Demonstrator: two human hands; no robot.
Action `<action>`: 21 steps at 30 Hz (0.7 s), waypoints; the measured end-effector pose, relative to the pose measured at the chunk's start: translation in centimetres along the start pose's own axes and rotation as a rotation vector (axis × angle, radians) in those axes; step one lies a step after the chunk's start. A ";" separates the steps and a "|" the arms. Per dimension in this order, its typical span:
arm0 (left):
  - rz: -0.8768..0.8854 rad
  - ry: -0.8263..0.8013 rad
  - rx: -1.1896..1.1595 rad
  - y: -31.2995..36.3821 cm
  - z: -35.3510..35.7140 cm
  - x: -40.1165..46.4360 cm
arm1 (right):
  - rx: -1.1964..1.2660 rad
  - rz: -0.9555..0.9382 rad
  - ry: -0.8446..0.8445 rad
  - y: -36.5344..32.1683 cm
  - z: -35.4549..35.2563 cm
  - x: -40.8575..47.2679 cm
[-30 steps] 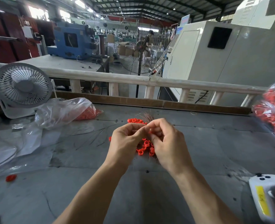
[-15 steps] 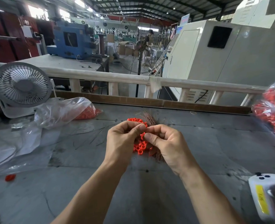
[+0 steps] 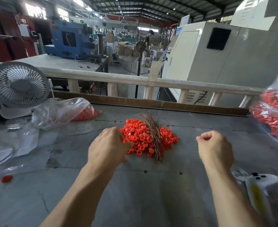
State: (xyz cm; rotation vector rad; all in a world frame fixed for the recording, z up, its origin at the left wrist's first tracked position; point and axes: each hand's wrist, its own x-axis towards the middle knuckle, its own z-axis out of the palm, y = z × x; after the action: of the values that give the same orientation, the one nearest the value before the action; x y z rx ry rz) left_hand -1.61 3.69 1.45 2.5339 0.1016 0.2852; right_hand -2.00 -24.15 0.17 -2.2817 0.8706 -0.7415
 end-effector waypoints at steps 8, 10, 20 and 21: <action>0.028 -0.220 0.147 0.2 -0.4 -0.4 | -0.171 0.081 -0.140 0.9 0.7 0.6; 0.041 -0.206 0.131 0.1 -0.1 -0.5 | -0.182 0.088 -0.152 0.9 0.8 0.6; 0.111 -0.047 -0.060 0.1 1.2 -0.1 | -0.016 -0.187 -0.106 -0.8 0.8 -0.7; 0.112 -0.037 -0.106 0.3 1.2 0.0 | 0.054 -0.238 -0.155 -1.4 1.1 -1.2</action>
State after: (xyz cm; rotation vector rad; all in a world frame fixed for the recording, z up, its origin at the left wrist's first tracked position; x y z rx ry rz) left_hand -1.36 2.78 0.61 2.4417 -0.0691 0.2799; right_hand -1.49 -22.02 0.06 -2.3825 0.5082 -0.6682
